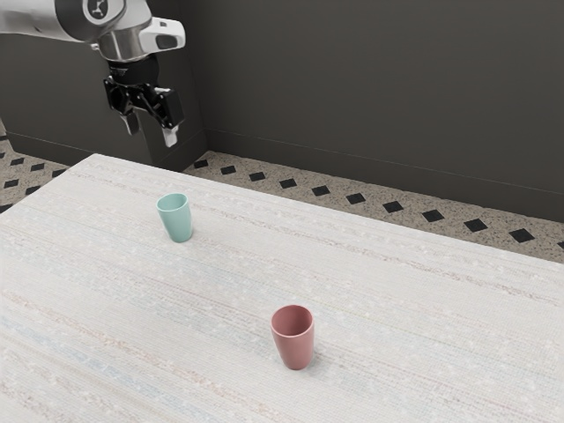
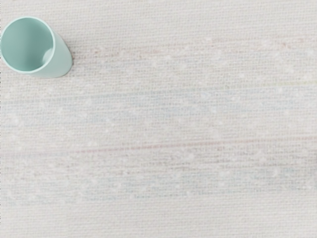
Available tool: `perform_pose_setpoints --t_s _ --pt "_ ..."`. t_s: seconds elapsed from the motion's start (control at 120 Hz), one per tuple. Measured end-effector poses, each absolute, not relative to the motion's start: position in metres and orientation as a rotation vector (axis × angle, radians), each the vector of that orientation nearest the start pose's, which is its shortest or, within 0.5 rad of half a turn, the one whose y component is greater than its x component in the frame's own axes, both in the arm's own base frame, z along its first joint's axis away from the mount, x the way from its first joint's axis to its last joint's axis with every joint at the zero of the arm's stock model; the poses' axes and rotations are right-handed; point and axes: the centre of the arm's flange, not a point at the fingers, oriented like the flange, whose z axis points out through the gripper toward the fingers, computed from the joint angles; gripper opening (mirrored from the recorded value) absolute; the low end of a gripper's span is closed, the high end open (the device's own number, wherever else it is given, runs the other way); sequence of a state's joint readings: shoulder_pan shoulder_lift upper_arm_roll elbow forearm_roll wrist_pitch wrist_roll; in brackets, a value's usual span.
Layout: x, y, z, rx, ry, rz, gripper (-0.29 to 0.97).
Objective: Place the left cup onto the right cup
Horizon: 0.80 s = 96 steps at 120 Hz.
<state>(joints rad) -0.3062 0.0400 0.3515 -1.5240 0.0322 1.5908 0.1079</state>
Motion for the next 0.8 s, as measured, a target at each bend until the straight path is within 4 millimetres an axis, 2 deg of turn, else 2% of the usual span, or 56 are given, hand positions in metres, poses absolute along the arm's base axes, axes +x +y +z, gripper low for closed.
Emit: perform_pose_setpoints --t_s 0.142,0.308,0.542,0.8 --pt "0.567 0.031 0.622 -3.094 0.090 -0.028 0.66" --pt "0.570 0.038 0.597 -3.094 0.074 0.043 0.66" --pt "0.598 0.068 0.550 -3.067 -0.008 0.078 0.66" --pt "0.632 0.099 0.487 -3.043 -0.071 0.069 0.66"
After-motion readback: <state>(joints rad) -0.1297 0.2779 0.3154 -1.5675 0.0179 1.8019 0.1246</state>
